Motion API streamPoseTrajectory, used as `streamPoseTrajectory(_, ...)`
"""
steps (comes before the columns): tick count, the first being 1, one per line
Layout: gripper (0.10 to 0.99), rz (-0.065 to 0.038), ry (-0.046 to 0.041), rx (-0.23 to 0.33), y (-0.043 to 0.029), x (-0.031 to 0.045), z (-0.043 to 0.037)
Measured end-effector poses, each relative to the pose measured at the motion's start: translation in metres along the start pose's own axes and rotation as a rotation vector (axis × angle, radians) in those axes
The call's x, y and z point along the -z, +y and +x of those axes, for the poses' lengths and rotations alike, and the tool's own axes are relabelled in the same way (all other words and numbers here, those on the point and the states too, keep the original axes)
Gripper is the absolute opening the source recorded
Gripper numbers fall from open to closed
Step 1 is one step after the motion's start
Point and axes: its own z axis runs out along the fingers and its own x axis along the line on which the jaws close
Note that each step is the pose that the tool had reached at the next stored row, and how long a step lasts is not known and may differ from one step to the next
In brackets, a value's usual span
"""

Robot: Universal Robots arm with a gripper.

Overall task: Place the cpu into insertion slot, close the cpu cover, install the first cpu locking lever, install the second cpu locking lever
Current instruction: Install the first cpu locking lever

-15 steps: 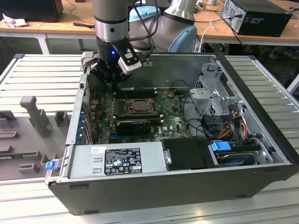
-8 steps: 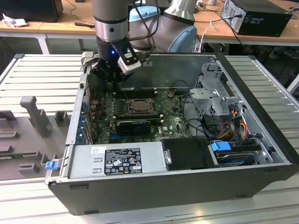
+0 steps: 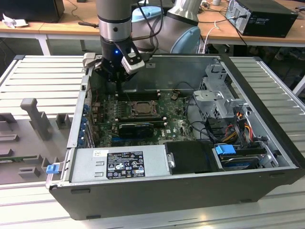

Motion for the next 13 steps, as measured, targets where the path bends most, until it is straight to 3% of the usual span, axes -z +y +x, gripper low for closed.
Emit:
streamPoseTrajectory(7, 0.106, 0.0, -0.0001, -0.001, -0.0001, -0.0002, -0.0086)
streamPoseTrajectory(13, 0.106, 0.0, -0.0001, -0.001, -0.0009, -0.0004, -0.0252)
